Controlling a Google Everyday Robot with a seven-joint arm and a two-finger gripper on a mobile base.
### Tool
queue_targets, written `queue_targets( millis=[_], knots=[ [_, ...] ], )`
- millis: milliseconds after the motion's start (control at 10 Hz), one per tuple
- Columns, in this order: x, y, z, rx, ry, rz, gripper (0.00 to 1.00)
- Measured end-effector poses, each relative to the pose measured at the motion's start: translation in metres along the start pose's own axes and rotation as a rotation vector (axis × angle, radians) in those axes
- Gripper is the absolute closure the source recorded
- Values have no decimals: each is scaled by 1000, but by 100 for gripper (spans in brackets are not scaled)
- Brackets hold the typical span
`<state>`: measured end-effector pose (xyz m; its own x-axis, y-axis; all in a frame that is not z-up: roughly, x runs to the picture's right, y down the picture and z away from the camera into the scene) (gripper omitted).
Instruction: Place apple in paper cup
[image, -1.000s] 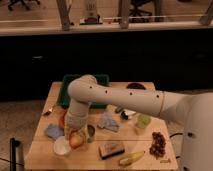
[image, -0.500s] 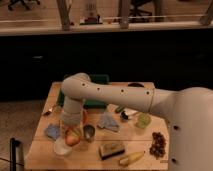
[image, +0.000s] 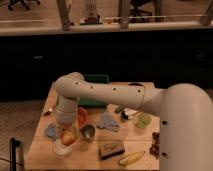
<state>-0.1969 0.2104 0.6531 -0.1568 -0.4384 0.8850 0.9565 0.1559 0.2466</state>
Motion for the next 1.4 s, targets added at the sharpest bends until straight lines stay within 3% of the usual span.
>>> queue_targets(
  millis=[500, 600, 1200, 1400],
  knots=[
    [-1, -18, 7, -29, -29, -45, 93],
    [-3, -21, 9, -33, -38, -53, 87],
    [-5, -27, 15, -37, -79, -80, 25],
    [-7, -29, 14, -42, -91, -90, 20]
  ],
)
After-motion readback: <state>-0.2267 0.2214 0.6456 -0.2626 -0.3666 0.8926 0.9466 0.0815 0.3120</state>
